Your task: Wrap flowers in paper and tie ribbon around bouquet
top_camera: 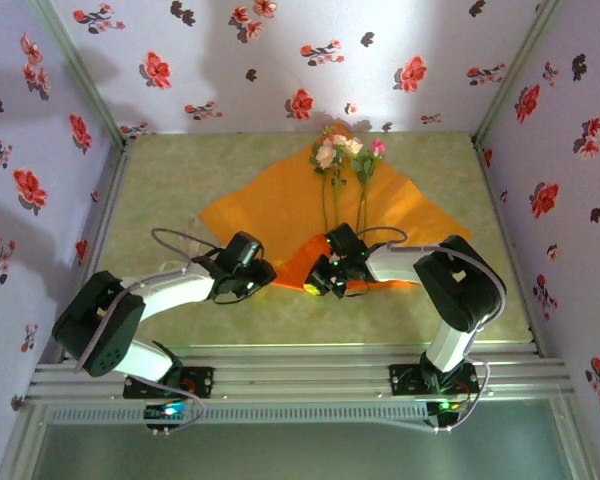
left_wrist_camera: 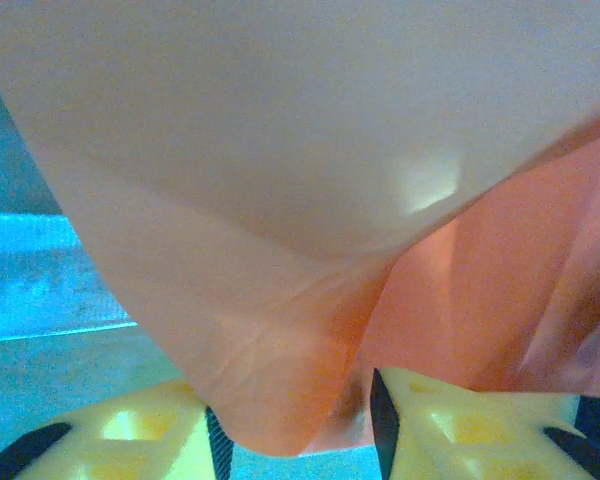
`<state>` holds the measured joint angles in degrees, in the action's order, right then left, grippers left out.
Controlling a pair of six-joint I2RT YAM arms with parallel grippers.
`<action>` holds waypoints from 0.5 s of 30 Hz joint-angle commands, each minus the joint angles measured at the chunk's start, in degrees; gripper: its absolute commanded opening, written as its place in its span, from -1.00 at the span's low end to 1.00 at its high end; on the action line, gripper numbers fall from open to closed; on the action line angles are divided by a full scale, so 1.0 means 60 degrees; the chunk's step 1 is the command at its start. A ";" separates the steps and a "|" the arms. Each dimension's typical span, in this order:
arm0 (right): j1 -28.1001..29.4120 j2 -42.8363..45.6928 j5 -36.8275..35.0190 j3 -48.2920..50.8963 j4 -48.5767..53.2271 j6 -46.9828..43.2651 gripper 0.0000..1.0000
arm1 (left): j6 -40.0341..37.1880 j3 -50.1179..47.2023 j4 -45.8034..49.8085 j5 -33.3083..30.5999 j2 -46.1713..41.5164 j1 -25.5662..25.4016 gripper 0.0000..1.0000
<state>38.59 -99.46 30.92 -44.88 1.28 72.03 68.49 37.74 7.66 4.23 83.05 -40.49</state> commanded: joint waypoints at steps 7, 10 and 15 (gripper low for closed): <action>-0.0173 -0.0663 -0.0936 0.0235 0.1118 0.0020 -1.00 | -0.0384 0.0079 0.0096 -0.0062 -0.0048 0.0015 -1.00; -0.0177 -0.0687 -0.0960 0.0143 0.1212 -0.0008 -1.00 | -0.1092 0.0495 0.1078 -0.0081 -0.0387 -0.0243 -1.00; -0.0177 -0.0861 -0.0890 -0.0022 0.1399 -0.0097 -1.00 | -0.3069 0.1816 0.2363 -0.0457 -0.0250 -0.1103 -1.00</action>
<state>38.22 -100.33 31.94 -46.22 2.94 71.99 59.22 44.18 15.49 2.98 82.15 -44.51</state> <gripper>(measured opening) 0.063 0.038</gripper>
